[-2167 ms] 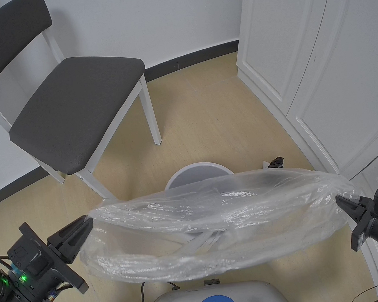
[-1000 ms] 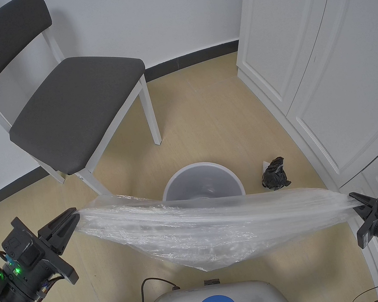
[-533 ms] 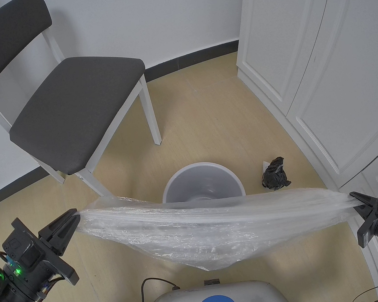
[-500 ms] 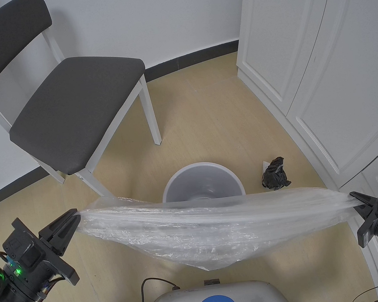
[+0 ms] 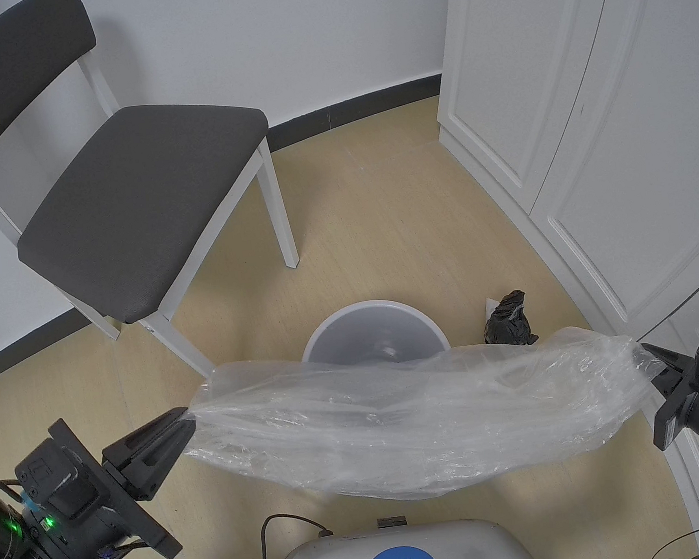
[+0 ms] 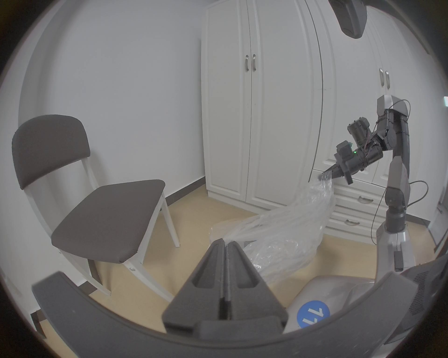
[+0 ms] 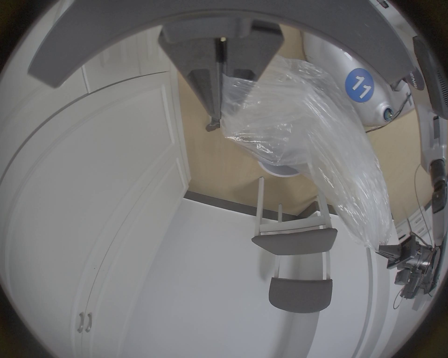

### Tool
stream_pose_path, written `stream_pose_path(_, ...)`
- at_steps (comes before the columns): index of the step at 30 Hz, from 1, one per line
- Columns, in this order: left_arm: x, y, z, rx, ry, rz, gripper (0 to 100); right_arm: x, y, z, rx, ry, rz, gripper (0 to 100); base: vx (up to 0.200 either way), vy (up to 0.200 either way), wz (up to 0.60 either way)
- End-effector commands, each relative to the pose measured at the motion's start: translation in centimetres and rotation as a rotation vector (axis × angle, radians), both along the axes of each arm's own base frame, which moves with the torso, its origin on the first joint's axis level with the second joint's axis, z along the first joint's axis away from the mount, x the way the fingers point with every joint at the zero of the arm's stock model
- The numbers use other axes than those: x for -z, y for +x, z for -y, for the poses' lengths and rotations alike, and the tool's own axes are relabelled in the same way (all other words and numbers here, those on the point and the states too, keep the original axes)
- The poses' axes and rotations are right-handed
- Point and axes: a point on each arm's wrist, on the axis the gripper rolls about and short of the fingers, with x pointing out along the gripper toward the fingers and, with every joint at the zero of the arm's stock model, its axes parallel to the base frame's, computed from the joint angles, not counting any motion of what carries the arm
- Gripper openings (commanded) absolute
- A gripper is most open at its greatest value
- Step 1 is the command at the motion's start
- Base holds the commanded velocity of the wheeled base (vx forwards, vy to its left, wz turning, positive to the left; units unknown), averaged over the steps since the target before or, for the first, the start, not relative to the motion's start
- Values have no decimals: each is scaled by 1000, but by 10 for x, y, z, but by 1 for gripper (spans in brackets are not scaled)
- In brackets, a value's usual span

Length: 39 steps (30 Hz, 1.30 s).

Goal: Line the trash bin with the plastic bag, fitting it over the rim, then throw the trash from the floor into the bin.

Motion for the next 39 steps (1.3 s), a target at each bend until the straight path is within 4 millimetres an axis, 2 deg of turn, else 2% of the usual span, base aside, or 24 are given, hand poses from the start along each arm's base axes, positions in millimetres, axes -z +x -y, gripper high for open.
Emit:
stream_pose_path(1, 0, 3, 7, 21, 4, -15, 0, 4, 5, -4, -10, 3, -27, 0, 0, 0, 0)
stream_pose_path(4, -1, 3, 8, 23, -3, -10, 0, 3, 7, -6, -9, 23, -30, 0, 0, 0, 0)
stream_pose_path(10, -5, 1, 19, 80, -54, -44, 0, 4, 18, -24, -39, 123, -19, 0, 0, 0, 0)
stream_pose_path(15, -2, 8, 29, 83, -104, -119, 0, 6, 34, -43, -92, 269, 20, 0, 0, 0, 0)
stream_pose_path(24, -13, 24, 47, 84, -287, -169, 0, 4, 61, -68, -181, 520, 47, 0, 0, 0, 0)
stream_pose_path(30, -7, 47, 63, 42, -362, -214, 0, 16, 82, -87, -184, 605, 33, 0, 0, 0, 0)
stream_pose_path(35, 2, 65, 69, 3, -395, -217, 0, 31, 98, -91, -153, 605, 30, 0, 0, 0, 0)
stream_pose_path(39, 6, 70, 72, -4, -402, -209, 0, 39, 103, -92, -143, 602, 35, 0, 0, 0, 0)
